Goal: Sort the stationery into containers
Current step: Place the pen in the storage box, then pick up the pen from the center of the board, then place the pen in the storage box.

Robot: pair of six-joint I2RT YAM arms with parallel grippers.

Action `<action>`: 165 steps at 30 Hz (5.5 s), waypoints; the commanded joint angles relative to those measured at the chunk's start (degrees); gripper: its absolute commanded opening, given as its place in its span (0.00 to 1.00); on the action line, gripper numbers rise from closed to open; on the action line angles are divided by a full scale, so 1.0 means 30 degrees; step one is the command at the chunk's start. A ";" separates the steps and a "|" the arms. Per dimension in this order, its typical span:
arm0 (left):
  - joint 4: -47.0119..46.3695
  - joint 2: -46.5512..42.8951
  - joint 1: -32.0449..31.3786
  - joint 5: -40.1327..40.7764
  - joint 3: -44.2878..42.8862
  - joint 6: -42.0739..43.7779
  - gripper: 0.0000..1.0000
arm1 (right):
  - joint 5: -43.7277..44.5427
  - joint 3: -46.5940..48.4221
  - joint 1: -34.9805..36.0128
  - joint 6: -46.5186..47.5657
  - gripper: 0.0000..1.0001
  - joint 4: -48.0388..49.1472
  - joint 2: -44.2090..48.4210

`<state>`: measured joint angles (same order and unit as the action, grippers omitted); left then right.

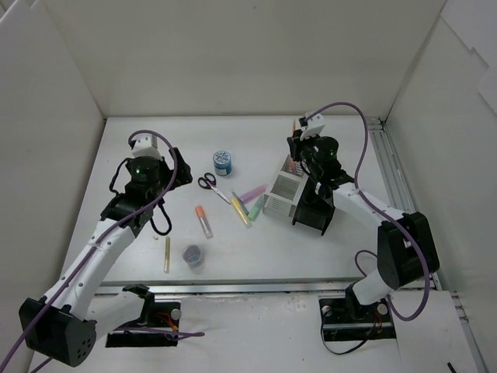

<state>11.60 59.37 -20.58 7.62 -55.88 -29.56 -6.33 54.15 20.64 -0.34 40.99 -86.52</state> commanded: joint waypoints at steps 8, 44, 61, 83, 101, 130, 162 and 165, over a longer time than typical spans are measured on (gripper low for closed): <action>0.3601 0.1213 0.1469 0.1212 0.0842 -0.3591 0.99 | 0.0907 -0.1083 -0.0202 0.1373 0.03 0.1863 -0.0428; 0.9671 0.0095 0.2289 -0.0400 0.7935 -0.9102 0.49 | 0.5592 -0.4867 0.0765 -0.0473 0.98 0.1337 0.6895; 0.8263 0.0548 0.2289 -0.1250 0.5153 -0.6231 0.00 | -0.1721 -0.3201 0.0765 0.3655 0.98 -0.4198 0.8245; -0.5589 0.2092 -0.1049 -0.3039 0.1634 -1.6014 0.00 | -0.2518 -0.2261 0.7854 0.3248 0.98 0.2973 0.2039; -0.6355 0.2620 -0.2545 -0.1015 0.1692 -1.7188 0.00 | -0.0673 0.0435 0.8880 0.0786 0.62 0.5496 -0.2155; -0.3083 0.0719 -0.2926 -0.1341 -0.0621 -0.9898 0.99 | 0.1203 0.0205 0.7566 0.3213 0.00 0.5088 -0.1221; 0.5451 0.3851 0.0795 0.0889 -0.3054 -0.2979 1.00 | 0.5184 1.4322 0.1907 2.1325 0.00 -2.9602 -0.3530; 0.5597 0.4143 0.0795 0.0976 -0.3258 -0.2686 1.00 | 0.5536 1.4936 0.1937 2.1295 0.00 -2.9777 -0.4673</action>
<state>28.62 71.81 -18.61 10.41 -62.04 -39.77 6.90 95.68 26.61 63.05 -45.93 -98.85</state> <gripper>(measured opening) 0.996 0.138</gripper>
